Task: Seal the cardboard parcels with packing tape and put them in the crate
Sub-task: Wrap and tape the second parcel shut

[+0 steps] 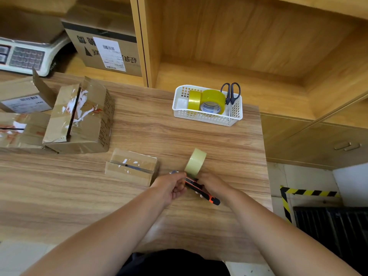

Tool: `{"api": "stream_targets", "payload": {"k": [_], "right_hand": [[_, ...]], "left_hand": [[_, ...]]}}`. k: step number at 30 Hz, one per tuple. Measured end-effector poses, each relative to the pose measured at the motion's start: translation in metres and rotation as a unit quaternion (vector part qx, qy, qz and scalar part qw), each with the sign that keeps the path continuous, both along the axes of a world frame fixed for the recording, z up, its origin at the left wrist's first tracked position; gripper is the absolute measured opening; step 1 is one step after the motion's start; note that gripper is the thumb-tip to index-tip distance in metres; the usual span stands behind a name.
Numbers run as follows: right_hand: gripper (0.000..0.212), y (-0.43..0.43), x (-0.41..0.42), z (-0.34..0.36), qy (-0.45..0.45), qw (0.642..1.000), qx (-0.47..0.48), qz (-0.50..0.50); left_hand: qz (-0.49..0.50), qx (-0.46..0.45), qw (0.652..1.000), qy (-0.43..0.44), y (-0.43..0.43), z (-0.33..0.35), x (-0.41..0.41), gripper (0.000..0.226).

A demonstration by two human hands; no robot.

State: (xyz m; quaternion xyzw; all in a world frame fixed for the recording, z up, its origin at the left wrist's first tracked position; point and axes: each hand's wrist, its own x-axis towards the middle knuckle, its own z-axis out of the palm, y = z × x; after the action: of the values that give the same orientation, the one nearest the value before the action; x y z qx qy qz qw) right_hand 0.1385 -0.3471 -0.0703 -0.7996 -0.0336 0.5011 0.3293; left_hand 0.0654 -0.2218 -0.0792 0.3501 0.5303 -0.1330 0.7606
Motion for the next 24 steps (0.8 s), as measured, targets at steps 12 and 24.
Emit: {"api": "stream_targets", "payload": {"k": [12, 24], "right_hand": [[0.028, 0.005, -0.003, -0.012, -0.049, 0.996, -0.005, -0.070], [0.044, -0.004, 0.024, -0.006, -0.152, 0.983, -0.098, 0.032]], "left_hand": [[0.003, 0.011, 1.000, 0.018, -0.002, -0.004, -0.009, 0.025], [-0.056, 0.047, 0.997, -0.005, 0.010, 0.000, -0.014, 0.023]]}}
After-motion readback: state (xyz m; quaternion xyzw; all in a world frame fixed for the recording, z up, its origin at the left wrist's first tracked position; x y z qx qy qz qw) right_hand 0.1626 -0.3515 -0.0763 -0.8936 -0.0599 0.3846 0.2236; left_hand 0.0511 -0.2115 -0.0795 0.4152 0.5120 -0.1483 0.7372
